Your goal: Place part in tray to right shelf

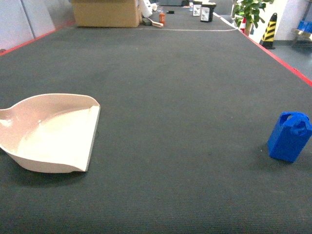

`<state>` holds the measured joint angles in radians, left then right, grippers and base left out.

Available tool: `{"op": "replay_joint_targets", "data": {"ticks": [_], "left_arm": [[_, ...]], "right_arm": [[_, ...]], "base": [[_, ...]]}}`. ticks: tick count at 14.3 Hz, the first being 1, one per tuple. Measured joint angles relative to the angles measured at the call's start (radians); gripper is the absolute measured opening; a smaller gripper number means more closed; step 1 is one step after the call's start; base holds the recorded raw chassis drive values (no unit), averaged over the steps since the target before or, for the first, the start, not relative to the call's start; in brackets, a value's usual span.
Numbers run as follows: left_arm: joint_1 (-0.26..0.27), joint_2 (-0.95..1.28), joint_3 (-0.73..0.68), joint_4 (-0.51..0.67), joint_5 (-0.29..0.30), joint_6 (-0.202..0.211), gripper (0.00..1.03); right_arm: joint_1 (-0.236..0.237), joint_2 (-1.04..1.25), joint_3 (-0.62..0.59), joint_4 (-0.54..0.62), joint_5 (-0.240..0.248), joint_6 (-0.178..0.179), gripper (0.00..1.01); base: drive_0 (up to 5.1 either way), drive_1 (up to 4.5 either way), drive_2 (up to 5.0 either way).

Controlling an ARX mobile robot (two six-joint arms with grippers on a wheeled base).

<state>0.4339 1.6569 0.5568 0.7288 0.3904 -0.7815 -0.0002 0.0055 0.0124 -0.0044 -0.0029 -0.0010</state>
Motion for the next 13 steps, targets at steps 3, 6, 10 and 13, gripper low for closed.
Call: {"op": "replay_joint_targets", "data": {"ticks": [3,6,10,13], "left_arm": [[0.016,0.220,0.150,0.047,0.008,-0.080,0.98],[0.003,0.351,0.276,0.087,0.037,-0.136,0.98],[-0.005,0.513,0.428,0.174,0.042,-0.234,0.98],[-0.004,0.584,0.503,0.208,0.066,-0.252,0.83]], "right_arm": [[0.000,0.000,0.000,0.000,0.000,0.000,0.98],[0.000,0.000,0.000,0.000,0.000,0.000,0.98],[0.000,0.000,0.000,0.000,0.000,0.000,0.98],[0.000,0.000,0.000,0.000,0.000,0.000,0.98]], "base": [[0.0,0.00,0.0],[0.0,0.00,0.0],[0.0,0.00,0.0],[0.0,0.00,0.0]]}}
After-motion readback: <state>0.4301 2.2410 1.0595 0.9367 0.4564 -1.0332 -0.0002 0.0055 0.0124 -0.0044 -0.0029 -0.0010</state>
